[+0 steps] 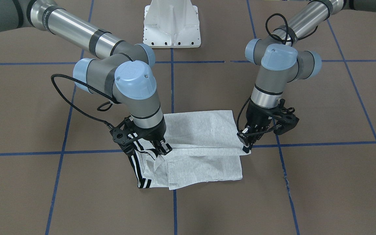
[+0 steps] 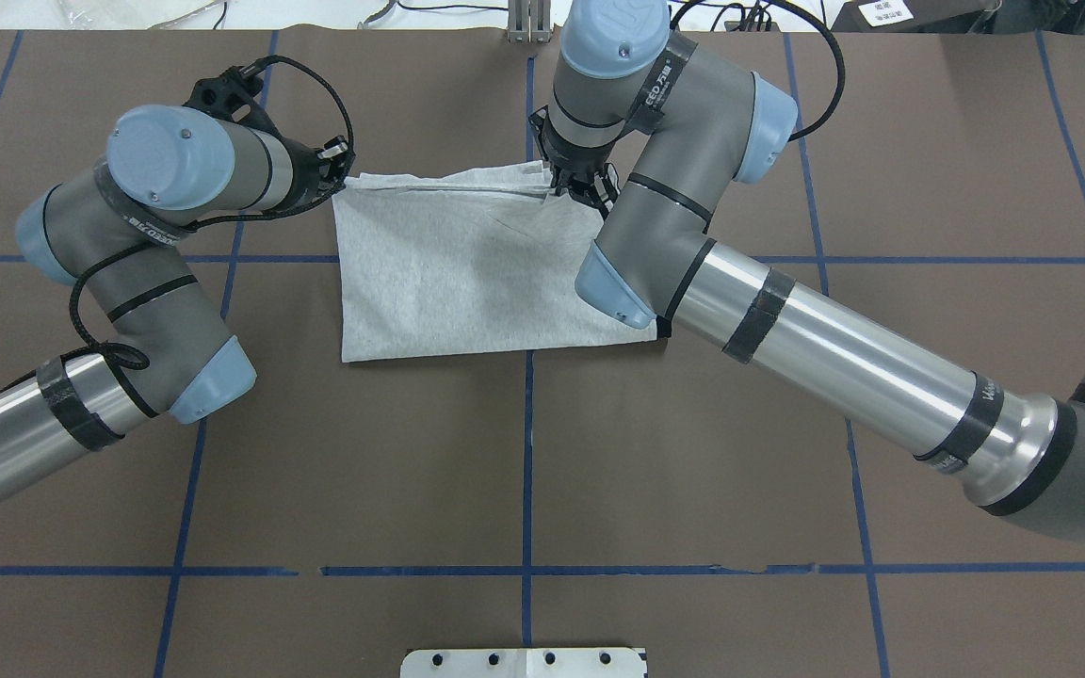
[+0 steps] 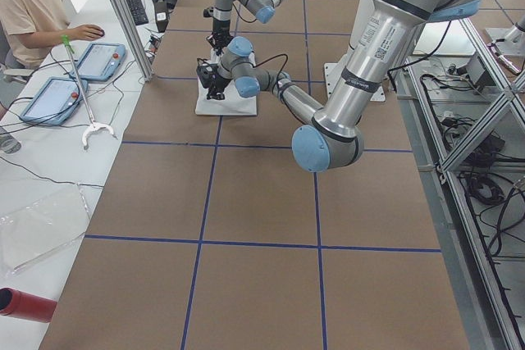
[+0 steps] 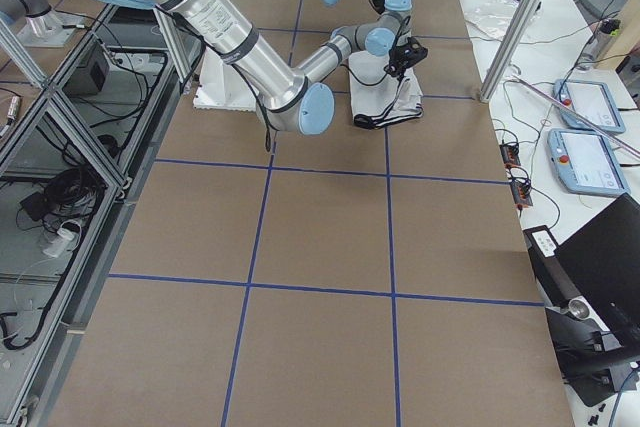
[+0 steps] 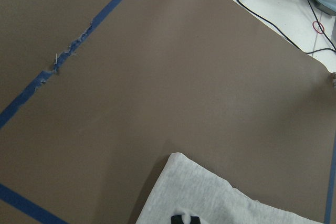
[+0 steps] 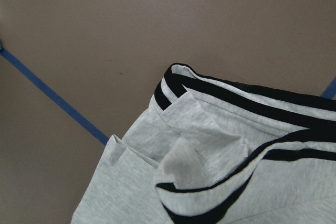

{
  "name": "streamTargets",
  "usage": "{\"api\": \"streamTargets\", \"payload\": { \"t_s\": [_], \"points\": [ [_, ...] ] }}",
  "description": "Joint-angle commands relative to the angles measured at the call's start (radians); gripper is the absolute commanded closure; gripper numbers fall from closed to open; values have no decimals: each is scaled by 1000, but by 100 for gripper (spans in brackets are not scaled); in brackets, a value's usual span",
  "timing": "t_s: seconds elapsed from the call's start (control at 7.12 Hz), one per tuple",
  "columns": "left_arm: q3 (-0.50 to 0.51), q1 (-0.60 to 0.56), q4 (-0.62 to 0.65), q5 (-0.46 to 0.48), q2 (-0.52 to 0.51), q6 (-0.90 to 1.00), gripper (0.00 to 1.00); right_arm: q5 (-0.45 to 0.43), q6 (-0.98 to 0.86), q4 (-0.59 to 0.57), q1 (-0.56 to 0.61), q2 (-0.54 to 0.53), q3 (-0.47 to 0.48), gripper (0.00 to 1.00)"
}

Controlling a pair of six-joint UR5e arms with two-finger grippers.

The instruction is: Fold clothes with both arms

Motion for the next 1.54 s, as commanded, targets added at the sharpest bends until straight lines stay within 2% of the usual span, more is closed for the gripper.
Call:
{"api": "streamTargets", "payload": {
  "t_s": [0.0,0.14,0.28,0.56,0.7,0.84,0.98,1.12,1.26,1.4],
  "points": [
    [136,-41,-73,0,-76,55,33,-1,-75,114,33,32,-114,1],
    [222,-89,-165,0,-87,101,25,20,-185,115,103,61,-157,0],
    [252,-138,-196,-1,-87,166,24,89,-306,113,182,60,-174,0],
    [249,-151,-209,-44,-84,262,22,86,-427,105,189,15,-176,0],
    [238,-151,-238,-81,-72,354,19,91,-565,102,198,-74,-112,0],
    [235,-152,-239,-128,-54,460,1,95,-681,101,215,-142,-63,0],
    [227,-183,-238,-165,-29,597,1,105,-771,102,235,-210,-23,0],
    [205,-215,-236,-241,29,739,1,167,-870,102,275,-259,-15,0],
    [178,-270,-230,-364,99,910,1,227,-992,102,325,-332,18,0],
    [163,-305,-233,-413,165,1059,1,268,-1139,102,370,-406,47,0]
  ]
}}
